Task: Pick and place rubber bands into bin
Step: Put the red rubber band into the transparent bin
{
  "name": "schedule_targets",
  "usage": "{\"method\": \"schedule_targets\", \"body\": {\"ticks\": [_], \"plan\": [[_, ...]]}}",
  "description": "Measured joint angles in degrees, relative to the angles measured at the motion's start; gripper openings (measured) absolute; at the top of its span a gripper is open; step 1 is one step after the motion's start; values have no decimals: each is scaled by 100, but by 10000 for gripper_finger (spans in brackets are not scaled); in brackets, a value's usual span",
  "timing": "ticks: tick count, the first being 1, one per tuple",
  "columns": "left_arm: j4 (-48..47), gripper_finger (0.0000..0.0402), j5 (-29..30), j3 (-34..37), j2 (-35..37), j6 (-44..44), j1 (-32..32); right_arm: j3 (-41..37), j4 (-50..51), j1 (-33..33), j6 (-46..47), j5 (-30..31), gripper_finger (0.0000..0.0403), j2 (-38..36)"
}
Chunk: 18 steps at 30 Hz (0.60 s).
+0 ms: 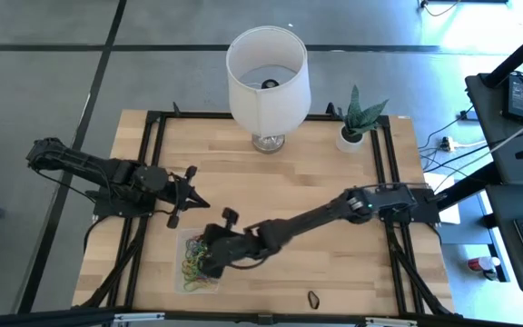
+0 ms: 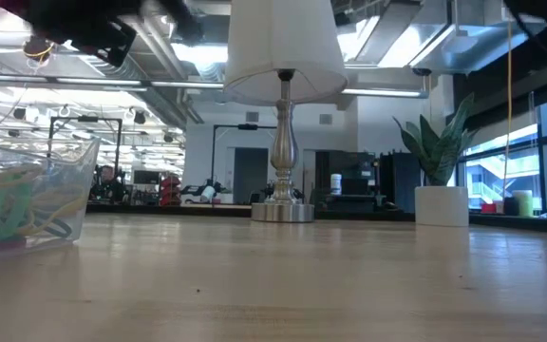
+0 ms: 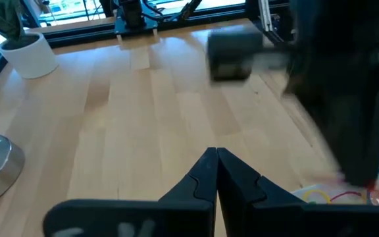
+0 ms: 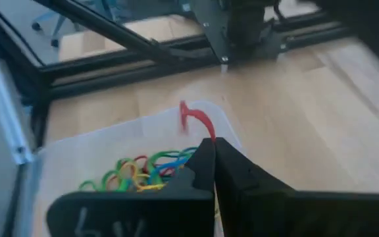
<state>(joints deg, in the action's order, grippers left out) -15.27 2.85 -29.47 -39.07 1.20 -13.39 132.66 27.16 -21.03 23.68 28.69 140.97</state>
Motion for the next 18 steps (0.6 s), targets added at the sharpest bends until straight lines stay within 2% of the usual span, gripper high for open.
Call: {"method": "schedule_targets", "body": {"ticks": [2,7,13,18], "plan": [[-1,5,0,0,0,-42,0,222,16,103,-18,-87,0,267],[-39,5,0,-2,0,-137,0,158,-380,256,226,-628,0,563],[-96,5,2,-4,-1,-146,0,155,-199,262,463,-658,2,701],[-142,6,2,-4,0,-136,0,165,-181,263,565,-654,35,678]]}}
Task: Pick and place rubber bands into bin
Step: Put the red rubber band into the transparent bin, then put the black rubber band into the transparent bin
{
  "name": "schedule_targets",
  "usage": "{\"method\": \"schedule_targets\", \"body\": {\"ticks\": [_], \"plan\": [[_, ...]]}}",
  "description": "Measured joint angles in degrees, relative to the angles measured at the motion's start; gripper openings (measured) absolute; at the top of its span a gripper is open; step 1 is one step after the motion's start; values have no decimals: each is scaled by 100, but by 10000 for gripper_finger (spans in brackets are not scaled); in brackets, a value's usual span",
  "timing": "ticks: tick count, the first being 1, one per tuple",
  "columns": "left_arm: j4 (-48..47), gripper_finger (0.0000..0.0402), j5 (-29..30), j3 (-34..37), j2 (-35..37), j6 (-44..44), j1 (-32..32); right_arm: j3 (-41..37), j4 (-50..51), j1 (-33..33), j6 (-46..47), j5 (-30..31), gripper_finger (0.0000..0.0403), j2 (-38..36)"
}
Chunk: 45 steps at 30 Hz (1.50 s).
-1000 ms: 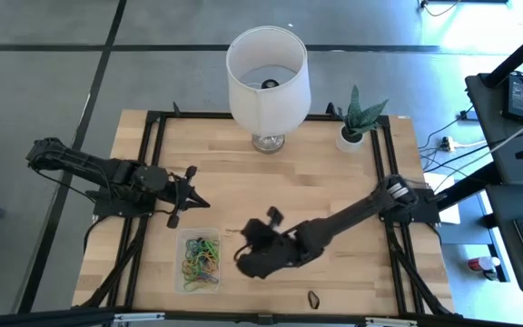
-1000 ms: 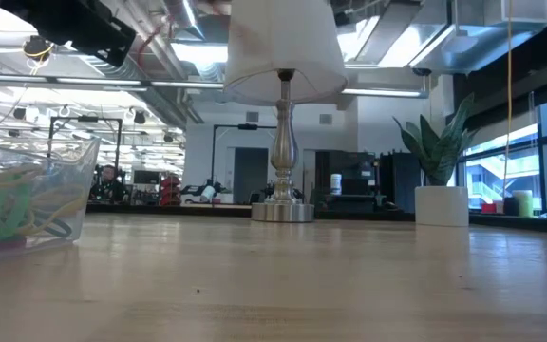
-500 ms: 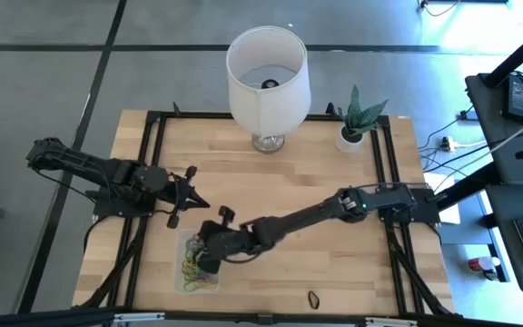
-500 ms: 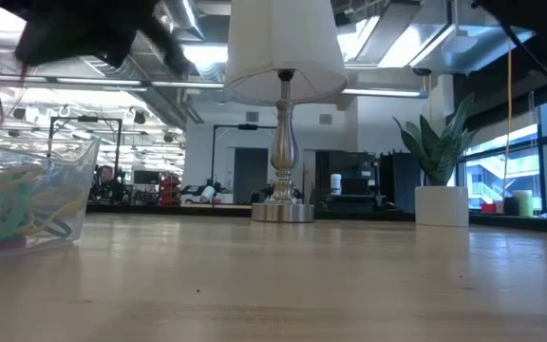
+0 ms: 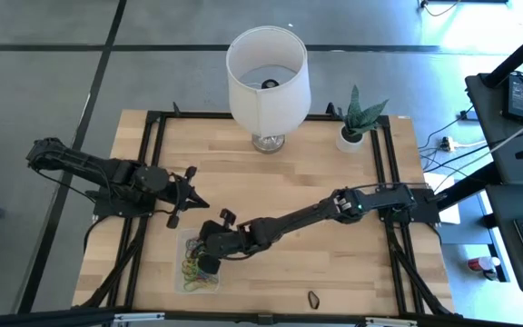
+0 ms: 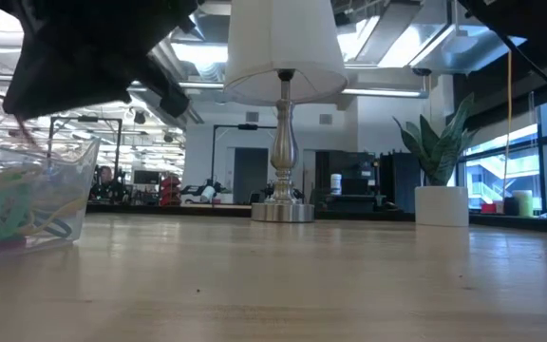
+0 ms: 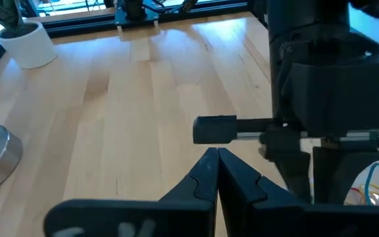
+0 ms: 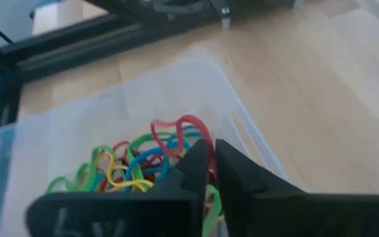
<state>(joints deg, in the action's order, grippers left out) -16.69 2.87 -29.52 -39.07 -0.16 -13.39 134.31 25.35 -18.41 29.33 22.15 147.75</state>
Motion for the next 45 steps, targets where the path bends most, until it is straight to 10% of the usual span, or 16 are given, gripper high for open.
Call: {"method": "schedule_targets", "body": {"ticks": [18,37,45], "plan": [[-33,6,9,0,-2,49,0,64,842,-17,15,-135,131,-235],[613,3,324,-33,-699,-117,-244,-120,3065,-639,364,-80,7,-833],[597,2,717,-652,-1656,-207,-551,-2015,2102,-943,689,-91,4,-1900]]}}
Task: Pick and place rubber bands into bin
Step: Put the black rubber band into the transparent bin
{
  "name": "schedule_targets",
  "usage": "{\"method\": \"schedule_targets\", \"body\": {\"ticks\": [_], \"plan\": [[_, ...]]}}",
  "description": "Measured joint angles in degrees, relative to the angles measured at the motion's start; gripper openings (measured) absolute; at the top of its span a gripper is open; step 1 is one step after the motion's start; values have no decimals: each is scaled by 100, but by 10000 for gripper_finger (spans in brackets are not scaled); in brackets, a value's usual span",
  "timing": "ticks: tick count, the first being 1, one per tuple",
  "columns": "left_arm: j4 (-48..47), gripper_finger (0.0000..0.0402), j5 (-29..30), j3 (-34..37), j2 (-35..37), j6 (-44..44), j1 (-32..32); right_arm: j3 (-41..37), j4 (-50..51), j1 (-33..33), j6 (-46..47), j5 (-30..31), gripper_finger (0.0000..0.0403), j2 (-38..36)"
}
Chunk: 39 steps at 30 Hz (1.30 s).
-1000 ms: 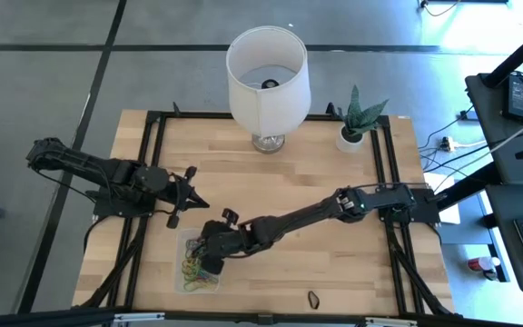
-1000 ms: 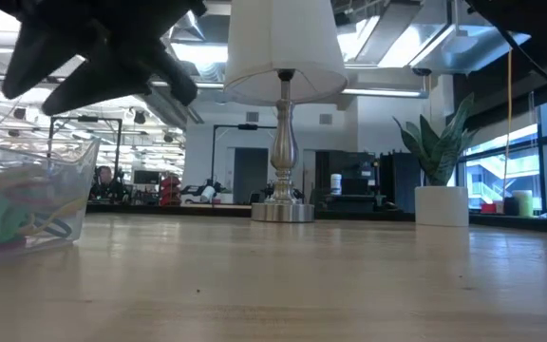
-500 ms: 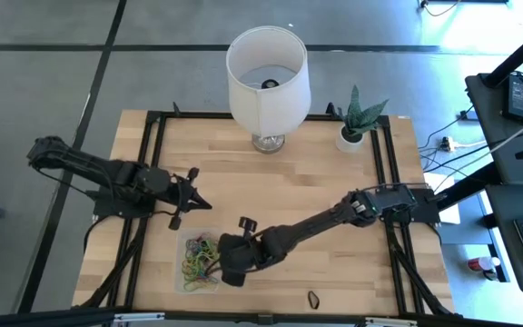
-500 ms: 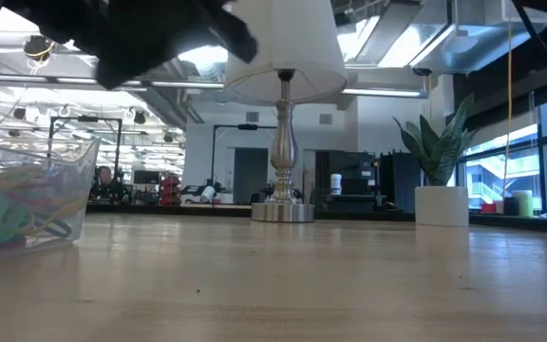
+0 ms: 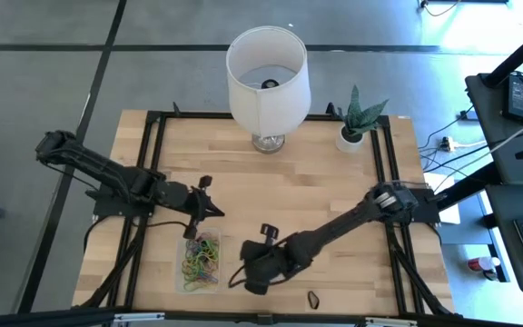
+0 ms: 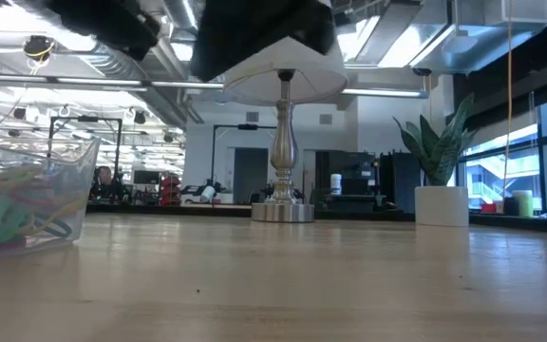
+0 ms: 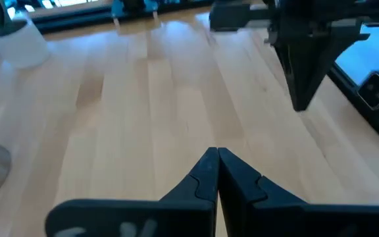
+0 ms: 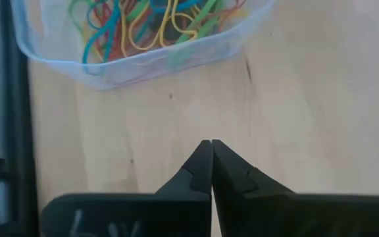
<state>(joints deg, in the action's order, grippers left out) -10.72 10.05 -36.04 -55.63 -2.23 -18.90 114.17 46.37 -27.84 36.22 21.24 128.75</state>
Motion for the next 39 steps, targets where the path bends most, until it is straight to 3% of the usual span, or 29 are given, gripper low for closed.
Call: {"method": "schedule_targets", "body": {"ticks": [4,8,16,23,29,39], "plan": [[7,2,102,-259,-381,133,-26,-1390,-940,-178,455,-70,4,-727],[28,2,104,-365,-449,61,28,-2437,-1094,-469,1159,-91,3,-1435],[-98,2,33,-292,33,526,408,-3558,-1000,-1432,3094,-12,2,-2449],[388,1,-561,582,1207,694,1173,-3444,-663,-1959,4587,-221,1,-2474],[802,1,-592,1455,2381,661,1641,-2801,10,-2048,5548,-805,1,-2276],[951,1,-750,2446,4108,457,1896,-1846,1026,-2099,6720,-1537,0,-1797]]}}
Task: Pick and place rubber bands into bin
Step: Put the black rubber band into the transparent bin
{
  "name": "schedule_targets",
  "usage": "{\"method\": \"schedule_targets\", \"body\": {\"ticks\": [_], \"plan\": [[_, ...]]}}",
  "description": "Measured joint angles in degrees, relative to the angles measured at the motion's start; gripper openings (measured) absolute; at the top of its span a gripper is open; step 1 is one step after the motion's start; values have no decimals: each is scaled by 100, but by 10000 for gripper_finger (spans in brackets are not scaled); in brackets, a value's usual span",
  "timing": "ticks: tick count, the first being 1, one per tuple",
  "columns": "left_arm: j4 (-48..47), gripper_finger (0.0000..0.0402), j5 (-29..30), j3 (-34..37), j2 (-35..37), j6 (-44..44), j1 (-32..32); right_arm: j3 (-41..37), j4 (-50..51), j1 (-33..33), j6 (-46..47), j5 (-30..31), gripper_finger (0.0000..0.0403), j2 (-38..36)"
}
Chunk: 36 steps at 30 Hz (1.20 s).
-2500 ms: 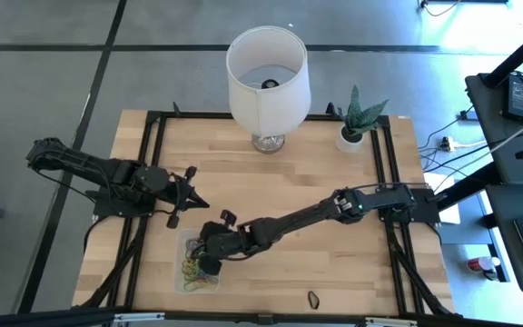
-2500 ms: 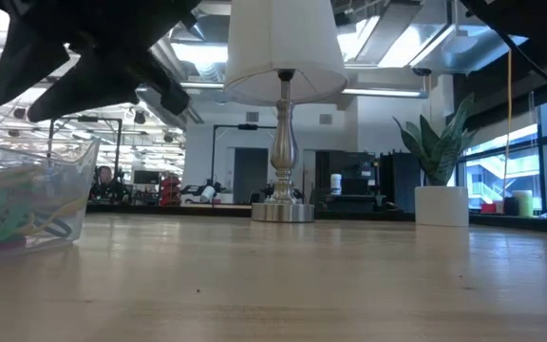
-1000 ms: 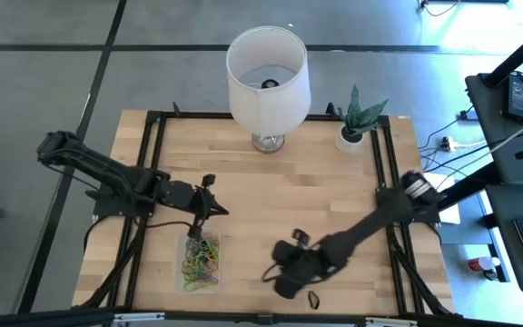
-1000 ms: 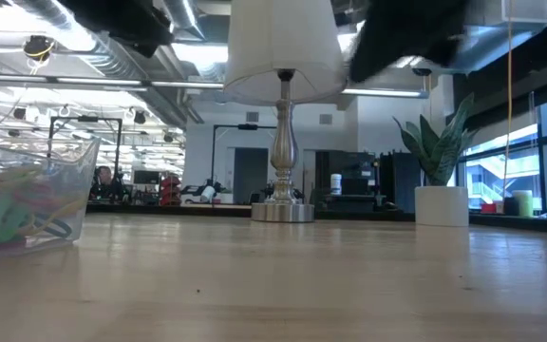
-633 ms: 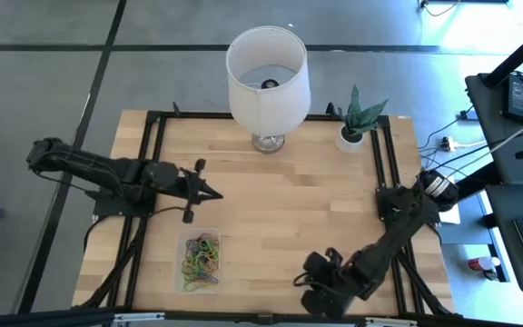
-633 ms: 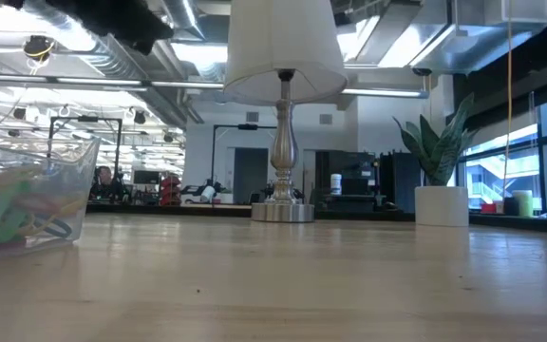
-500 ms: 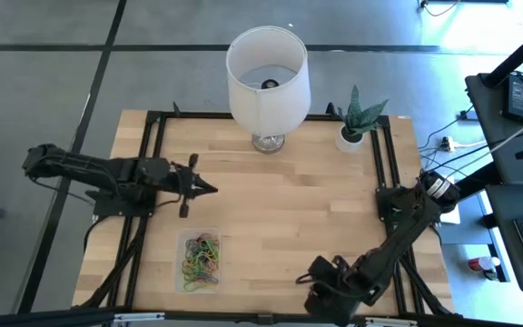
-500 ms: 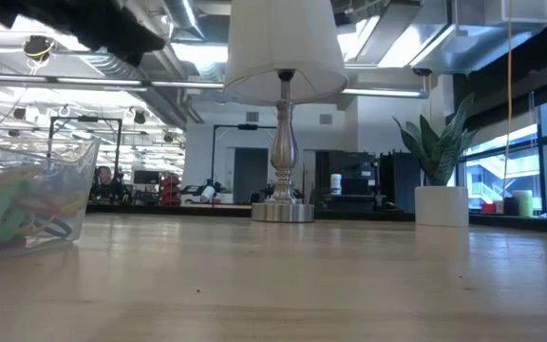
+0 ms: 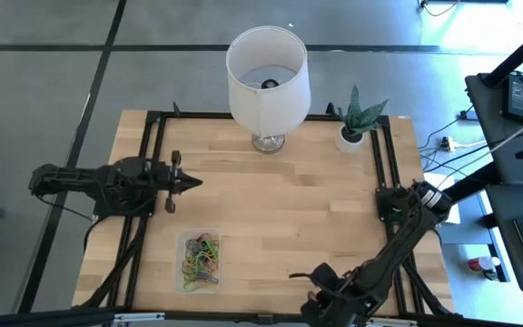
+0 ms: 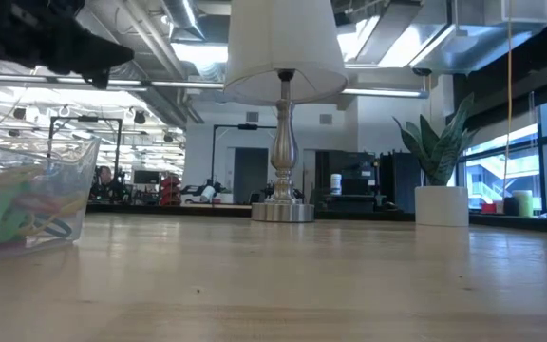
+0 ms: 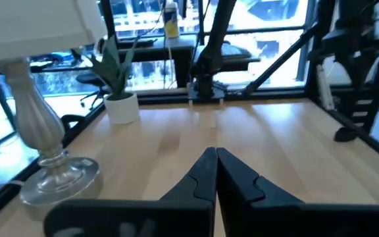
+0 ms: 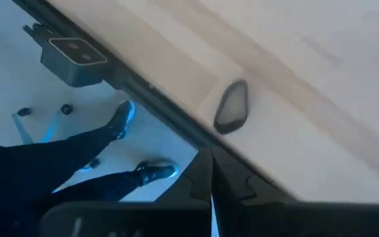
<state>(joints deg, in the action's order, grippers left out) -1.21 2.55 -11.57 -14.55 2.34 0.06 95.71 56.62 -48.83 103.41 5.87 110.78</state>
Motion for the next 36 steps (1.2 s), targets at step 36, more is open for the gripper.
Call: {"method": "schedule_targets", "body": {"ticks": [36], "plan": [[209,3,-349,1113,1455,-206,8,-605,-432,-44,1482,-490,49,57]]}}
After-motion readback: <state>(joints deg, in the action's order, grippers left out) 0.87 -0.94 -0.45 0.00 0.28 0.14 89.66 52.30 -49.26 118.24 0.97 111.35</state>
